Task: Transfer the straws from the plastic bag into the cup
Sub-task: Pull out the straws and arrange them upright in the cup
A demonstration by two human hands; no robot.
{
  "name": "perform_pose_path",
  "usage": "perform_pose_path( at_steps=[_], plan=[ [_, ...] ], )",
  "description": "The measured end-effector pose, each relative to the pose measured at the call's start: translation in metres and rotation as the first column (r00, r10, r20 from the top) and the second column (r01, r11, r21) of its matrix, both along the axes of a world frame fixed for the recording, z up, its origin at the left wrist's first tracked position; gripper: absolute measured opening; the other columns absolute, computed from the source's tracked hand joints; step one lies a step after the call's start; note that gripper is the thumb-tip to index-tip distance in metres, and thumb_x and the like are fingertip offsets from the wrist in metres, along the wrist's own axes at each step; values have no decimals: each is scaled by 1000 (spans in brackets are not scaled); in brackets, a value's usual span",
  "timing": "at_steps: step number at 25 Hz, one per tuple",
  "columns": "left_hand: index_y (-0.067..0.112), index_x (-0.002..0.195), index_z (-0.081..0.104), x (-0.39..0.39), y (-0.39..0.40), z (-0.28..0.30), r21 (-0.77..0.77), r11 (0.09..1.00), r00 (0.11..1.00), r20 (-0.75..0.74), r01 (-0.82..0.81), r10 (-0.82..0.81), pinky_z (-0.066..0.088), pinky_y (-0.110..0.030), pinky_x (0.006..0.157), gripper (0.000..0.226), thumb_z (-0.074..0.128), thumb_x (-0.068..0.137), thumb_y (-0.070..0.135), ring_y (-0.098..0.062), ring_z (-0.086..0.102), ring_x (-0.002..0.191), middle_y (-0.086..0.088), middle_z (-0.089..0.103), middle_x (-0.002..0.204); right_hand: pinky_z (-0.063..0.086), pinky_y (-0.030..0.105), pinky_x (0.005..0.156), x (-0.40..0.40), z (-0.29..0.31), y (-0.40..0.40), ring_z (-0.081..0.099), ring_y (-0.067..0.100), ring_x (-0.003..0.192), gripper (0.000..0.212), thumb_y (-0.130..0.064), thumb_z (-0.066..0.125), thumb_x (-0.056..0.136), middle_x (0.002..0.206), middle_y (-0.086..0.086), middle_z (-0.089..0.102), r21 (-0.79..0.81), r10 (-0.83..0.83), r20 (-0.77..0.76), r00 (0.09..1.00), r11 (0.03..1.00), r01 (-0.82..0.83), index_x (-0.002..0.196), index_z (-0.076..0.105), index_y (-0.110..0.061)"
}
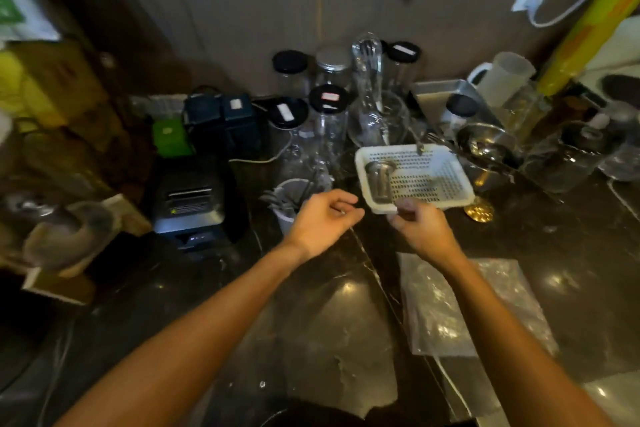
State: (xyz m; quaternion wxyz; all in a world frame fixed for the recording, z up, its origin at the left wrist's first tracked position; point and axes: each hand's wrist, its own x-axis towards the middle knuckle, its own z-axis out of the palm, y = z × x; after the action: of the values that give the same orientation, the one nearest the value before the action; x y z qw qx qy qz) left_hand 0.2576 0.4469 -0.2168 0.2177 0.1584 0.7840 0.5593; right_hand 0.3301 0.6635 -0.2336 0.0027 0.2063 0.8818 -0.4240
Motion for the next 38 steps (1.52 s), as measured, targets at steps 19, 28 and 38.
perform_pose_path(
  at_steps=[19,28,38],
  plan=[
    [12,149,50,-53,-117,-32,-277,943,982,-44,-187,182,59,-40,96,70,81,88,23,-22,66,100,-3,59,110,48,47,113,-93,-16,-101,65,11,122,68,-30,92,77,125,-9,74,-194,319,48,947,933,-304,136,57,-29],
    [39,163,13,-68,-93,-30,-358,929,995,22,97,-96,36,-54,120,75,55,102,30,-34,34,149,-7,29,161,39,31,87,-97,-17,-107,28,6,116,87,-73,78,69,129,-9,50,131,503,60,862,852,-507,145,45,-45],
    [26,143,53,-56,-115,-25,-348,929,987,-50,127,-153,56,-46,103,39,56,105,24,-16,69,118,-3,72,127,59,41,98,-108,-15,-112,73,4,106,24,-27,77,94,108,-12,78,-98,398,-110,911,907,-409,118,76,-28]
  ],
)
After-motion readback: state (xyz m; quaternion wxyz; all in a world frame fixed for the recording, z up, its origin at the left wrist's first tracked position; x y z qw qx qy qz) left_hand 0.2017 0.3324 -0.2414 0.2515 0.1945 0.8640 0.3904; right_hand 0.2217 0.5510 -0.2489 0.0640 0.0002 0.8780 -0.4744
